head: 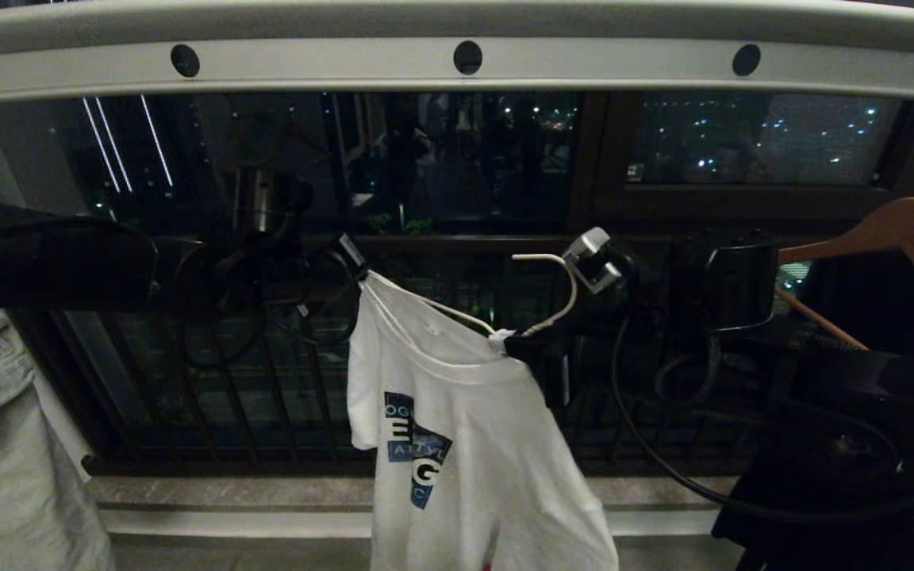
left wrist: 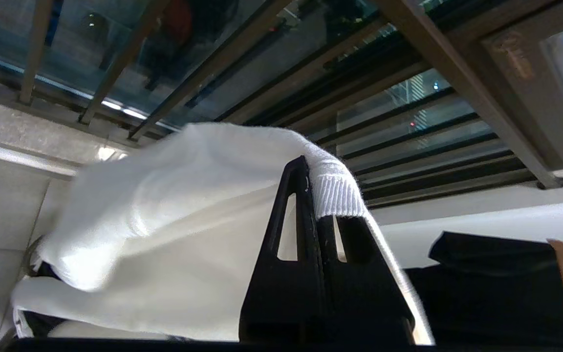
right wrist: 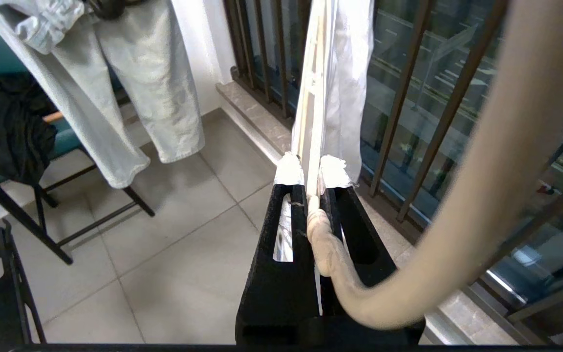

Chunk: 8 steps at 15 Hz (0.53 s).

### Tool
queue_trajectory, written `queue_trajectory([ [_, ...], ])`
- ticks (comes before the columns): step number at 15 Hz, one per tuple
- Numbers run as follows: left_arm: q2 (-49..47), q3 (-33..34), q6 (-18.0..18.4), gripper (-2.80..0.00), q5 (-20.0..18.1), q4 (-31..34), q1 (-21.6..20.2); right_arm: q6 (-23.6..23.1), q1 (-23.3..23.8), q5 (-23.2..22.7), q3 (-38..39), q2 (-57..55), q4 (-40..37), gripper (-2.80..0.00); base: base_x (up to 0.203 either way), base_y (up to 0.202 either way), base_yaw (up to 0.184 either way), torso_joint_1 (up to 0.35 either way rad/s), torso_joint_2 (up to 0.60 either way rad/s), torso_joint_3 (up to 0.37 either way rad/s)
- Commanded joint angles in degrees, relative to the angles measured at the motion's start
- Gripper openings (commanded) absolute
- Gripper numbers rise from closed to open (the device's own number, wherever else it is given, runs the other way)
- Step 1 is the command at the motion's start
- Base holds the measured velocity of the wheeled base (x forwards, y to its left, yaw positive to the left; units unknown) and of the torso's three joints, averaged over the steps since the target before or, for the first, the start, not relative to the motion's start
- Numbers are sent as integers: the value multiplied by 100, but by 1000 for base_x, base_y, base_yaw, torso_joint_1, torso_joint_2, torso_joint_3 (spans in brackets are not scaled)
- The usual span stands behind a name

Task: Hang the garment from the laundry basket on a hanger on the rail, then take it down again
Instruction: Take the clothes off the clothes rack

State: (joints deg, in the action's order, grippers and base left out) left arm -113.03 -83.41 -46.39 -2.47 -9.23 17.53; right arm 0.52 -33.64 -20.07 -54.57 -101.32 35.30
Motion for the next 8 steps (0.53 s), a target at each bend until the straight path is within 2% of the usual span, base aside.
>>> queue_trajectory([
  [1, -63, -8, -33, -280, 67, -9, -33, 0, -3, -15, 17, 95, 12, -280, 0, 0, 0, 0, 0, 0],
  [2, -61, -8, -45, -280, 178, -17, -38, 0, -3, -6, 6, 86, 19, -280, 0, 0, 0, 0, 0, 0],
  [5, -187, 23, 15, -280, 177, -2, 120, 18, 103, -6, -54, 82, 47, -280, 0, 0, 0, 0, 0, 0],
  [8, -185, 195, 305, -280, 187, 8, 395, 34, 103, -15, -73, -42, 68, -280, 0, 0, 0, 0, 0, 0],
])
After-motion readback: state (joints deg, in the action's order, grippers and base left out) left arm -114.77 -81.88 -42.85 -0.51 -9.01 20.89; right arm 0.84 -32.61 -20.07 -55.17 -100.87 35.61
